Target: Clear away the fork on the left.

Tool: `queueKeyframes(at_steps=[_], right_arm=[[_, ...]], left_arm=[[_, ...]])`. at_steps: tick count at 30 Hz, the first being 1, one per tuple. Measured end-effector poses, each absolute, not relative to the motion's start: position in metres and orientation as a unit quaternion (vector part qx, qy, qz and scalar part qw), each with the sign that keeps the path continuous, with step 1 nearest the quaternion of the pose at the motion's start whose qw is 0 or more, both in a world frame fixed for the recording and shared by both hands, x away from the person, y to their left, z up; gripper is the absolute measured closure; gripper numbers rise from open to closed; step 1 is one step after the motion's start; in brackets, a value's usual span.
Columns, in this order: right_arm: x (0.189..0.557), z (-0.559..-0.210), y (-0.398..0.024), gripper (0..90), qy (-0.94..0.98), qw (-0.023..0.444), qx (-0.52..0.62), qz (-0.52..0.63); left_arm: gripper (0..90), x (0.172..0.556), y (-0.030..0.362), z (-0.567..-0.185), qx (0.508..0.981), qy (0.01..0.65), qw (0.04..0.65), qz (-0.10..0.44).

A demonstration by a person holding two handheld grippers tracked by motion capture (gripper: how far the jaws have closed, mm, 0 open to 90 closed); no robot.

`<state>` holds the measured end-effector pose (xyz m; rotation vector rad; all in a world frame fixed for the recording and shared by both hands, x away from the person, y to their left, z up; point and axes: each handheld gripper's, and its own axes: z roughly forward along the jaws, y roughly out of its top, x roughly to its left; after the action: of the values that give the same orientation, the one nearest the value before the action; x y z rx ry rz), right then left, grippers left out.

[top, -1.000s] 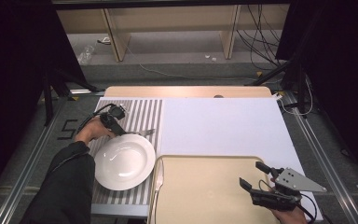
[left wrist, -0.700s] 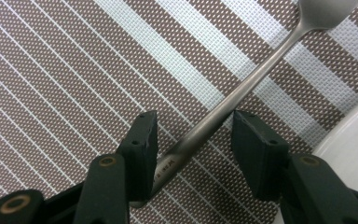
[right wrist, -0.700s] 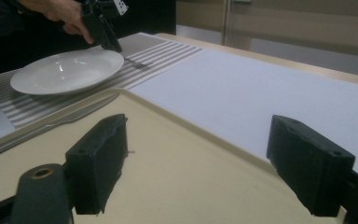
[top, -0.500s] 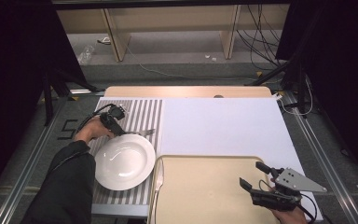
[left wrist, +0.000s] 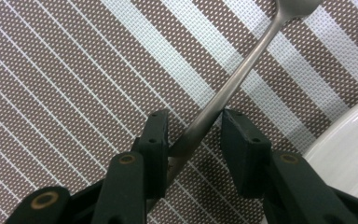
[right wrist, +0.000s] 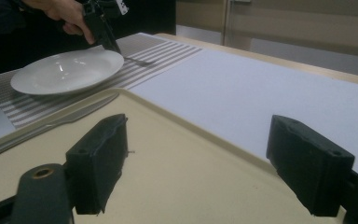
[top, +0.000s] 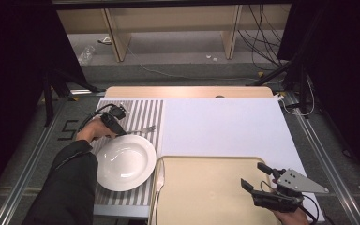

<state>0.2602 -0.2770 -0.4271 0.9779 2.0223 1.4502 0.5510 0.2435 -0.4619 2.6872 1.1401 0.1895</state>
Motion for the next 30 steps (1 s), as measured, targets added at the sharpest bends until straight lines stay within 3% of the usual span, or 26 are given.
queueKeyframes(at_steps=[13, 22, 30], right_arm=[[0.260, -0.427, -0.277, 21.4, 0.736, 0.232, 0.355, 0.528], [0.260, -0.427, -0.276, 21.5, 0.735, 0.231, 0.356, 0.528], [0.260, -0.427, -0.277, 21.5, 0.737, 0.230, 0.358, 0.525]], left_arm=[[73.0, 0.549, 0.231, -0.461, 0.926, 0.362, 0.079, 0.070], [80.5, 0.547, 0.233, -0.461, 0.929, 0.352, 0.093, 0.066], [81.3, 0.549, 0.240, -0.461, 0.918, 0.377, 0.114, 0.053]])
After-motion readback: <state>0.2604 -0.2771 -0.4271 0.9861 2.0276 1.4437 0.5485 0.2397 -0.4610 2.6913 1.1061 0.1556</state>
